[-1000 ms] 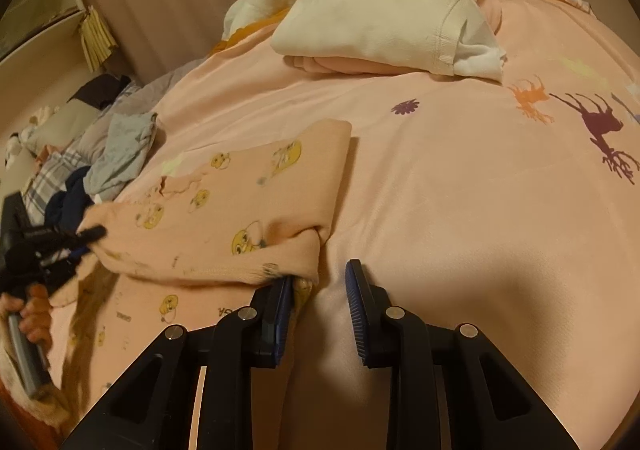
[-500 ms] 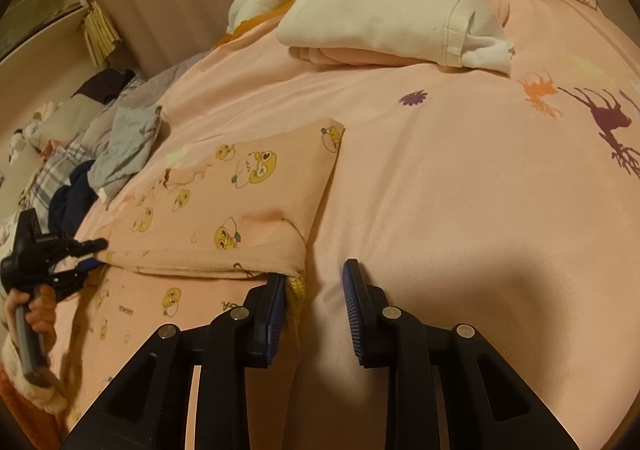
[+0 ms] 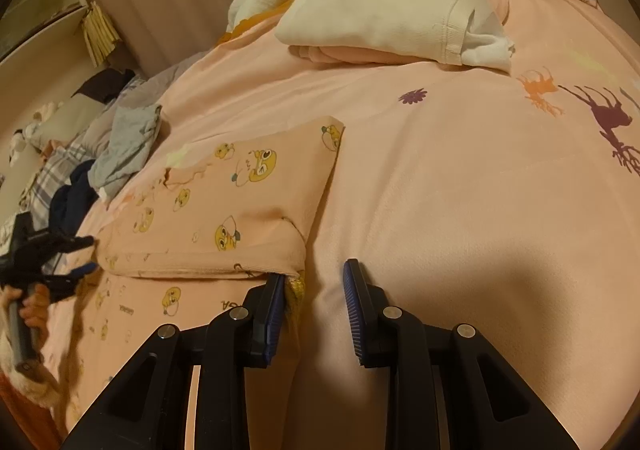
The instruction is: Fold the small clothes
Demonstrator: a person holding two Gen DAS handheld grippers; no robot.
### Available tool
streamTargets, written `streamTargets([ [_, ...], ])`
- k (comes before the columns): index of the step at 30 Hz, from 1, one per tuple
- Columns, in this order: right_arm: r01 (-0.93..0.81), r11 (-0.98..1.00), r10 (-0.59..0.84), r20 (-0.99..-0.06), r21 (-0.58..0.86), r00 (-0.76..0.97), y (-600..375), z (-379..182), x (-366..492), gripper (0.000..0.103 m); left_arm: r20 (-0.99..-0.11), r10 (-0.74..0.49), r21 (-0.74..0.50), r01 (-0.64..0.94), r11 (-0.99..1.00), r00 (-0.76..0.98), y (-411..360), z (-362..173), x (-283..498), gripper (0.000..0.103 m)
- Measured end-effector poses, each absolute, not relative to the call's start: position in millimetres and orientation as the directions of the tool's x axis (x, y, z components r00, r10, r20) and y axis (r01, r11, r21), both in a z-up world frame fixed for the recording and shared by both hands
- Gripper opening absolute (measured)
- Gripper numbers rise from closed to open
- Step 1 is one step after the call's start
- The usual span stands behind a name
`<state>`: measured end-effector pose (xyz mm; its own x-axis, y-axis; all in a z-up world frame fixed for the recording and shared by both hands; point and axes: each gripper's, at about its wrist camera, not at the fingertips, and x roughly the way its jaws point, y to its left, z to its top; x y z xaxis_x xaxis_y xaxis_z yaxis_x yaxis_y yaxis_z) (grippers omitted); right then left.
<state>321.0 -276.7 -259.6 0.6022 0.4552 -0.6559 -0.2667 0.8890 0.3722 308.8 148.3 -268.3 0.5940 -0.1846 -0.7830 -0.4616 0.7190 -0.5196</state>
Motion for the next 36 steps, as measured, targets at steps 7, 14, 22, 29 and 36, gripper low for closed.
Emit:
streamTargets([
  [7, -0.270, 0.883, 0.466, -0.655, 0.383, 0.595, -277, -260, 322, 0.027, -0.829, 0.009, -0.348, -0.529, 0.774, 0.559, 161, -266, 302, 0.015],
  [14, -0.272, 0.882, 0.469, -0.655, 0.386, 0.593, -277, -260, 322, 0.027, -0.822, 0.086, -0.288, -0.540, 0.791, 0.563, 192, -262, 271, 0.015],
  [22, -0.371, 0.821, 0.570, -0.623, 0.434, 0.535, -294, -249, 315, 0.039, -0.823, 0.217, -0.252, -0.681, 0.688, 0.524, 257, -243, 220, 0.045],
  [29, -0.315, 0.836, 0.543, -0.599, 0.449, 0.588, -302, -250, 317, 0.044, -0.809, 0.130, -0.452, -0.748, 0.486, 0.574, 324, -254, 170, 0.047],
  [36, -0.287, 0.847, 0.526, -0.623, 0.447, 0.580, -303, -258, 321, 0.046, -0.638, 0.024, -0.751, -0.628, 0.203, 0.770, 374, -275, 141, 0.054],
])
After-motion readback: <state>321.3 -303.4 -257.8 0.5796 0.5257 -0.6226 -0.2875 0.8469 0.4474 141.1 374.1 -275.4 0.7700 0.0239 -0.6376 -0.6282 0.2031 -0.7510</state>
